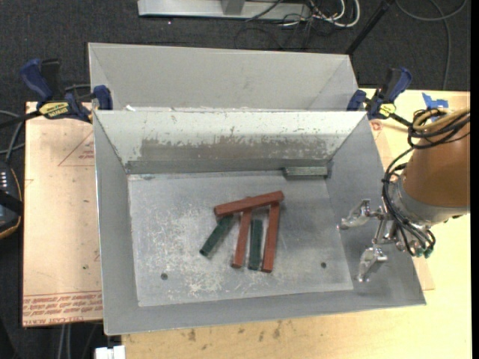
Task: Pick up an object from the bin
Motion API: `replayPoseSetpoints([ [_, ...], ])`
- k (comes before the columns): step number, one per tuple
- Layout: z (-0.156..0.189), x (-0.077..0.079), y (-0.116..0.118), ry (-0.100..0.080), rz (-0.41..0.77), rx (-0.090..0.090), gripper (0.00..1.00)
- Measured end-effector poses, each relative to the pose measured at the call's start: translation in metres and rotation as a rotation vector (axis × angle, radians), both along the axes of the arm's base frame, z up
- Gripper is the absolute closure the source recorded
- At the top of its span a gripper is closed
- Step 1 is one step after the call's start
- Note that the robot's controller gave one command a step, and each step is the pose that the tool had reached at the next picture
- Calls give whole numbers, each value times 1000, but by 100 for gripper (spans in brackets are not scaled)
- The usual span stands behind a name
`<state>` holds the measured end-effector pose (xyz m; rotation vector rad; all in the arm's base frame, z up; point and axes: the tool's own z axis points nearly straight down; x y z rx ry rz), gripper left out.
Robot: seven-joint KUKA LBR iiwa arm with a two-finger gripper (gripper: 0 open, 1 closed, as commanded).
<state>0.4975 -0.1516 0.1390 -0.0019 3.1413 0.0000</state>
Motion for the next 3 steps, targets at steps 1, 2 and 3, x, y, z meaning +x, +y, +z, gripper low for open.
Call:
replayPoseSetpoints([
  [1, 22, 60, 29, 0, -9, 1, 0],
  [2, 28, 63, 82, -8, 42, 1, 0],
  [3, -8, 92, 90, -7, 65, 0, 0],
])
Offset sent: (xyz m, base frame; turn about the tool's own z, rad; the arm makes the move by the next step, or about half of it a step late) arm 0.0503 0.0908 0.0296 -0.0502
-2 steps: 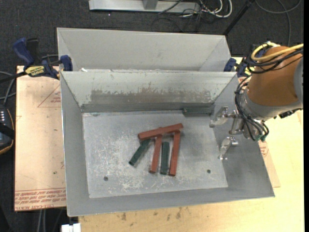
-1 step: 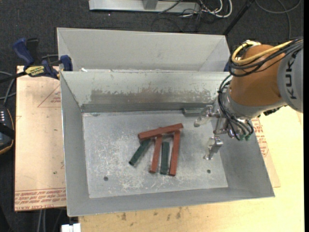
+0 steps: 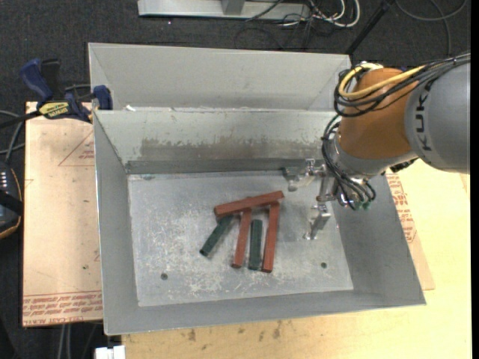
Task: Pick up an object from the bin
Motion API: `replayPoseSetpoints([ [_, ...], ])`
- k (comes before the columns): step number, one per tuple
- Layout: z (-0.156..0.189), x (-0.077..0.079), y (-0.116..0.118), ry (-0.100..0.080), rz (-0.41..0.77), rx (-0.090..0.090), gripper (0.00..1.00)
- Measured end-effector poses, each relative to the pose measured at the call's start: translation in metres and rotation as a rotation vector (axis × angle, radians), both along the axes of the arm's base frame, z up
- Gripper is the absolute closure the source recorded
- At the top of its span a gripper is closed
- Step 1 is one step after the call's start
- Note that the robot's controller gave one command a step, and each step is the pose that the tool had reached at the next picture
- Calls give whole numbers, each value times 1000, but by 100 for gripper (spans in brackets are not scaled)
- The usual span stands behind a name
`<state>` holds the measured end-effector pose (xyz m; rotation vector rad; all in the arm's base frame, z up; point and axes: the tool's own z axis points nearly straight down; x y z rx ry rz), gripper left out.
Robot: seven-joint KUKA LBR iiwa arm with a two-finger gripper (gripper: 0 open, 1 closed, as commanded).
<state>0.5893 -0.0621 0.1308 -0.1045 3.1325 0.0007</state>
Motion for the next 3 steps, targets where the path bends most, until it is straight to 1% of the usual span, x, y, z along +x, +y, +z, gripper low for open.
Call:
replayPoseSetpoints([
  [1, -30, 2, 45, 5, 46, -2, 0],
  [2, -52, 28, 82, -17, 199, 0, 100],
  [3, -52, 28, 82, -17, 199, 0, 100],
])
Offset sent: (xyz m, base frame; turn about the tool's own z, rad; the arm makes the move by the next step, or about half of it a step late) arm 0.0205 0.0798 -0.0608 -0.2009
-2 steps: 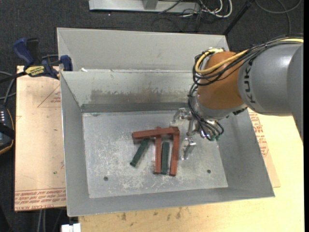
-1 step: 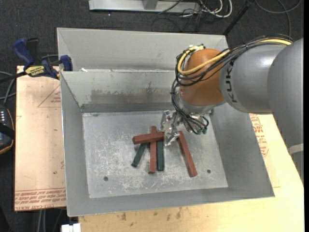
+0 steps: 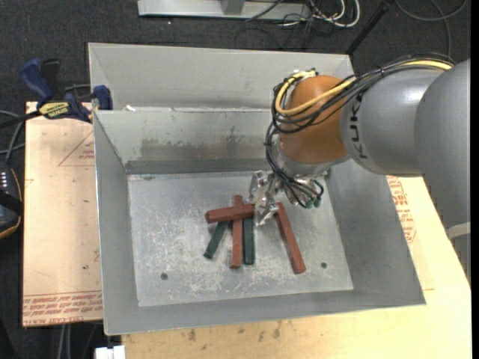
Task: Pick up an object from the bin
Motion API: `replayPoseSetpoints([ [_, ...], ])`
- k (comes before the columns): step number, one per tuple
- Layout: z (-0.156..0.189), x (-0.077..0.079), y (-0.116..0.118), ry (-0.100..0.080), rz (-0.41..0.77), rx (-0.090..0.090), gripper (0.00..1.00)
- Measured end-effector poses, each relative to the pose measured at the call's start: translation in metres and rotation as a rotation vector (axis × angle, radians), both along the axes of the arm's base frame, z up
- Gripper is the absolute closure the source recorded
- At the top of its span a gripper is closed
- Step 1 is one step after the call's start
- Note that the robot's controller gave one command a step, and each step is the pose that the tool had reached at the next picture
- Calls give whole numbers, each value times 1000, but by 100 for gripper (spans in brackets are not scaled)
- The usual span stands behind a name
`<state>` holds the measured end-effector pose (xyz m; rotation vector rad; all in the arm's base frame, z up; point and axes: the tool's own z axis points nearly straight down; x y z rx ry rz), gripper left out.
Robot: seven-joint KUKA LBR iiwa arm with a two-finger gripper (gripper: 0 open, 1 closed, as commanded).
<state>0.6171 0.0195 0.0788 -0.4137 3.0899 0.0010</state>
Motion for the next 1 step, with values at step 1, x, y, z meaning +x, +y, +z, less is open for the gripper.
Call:
replayPoseSetpoints([
  [1, 147, -1, -22, 18, 51, -4, 100],
])
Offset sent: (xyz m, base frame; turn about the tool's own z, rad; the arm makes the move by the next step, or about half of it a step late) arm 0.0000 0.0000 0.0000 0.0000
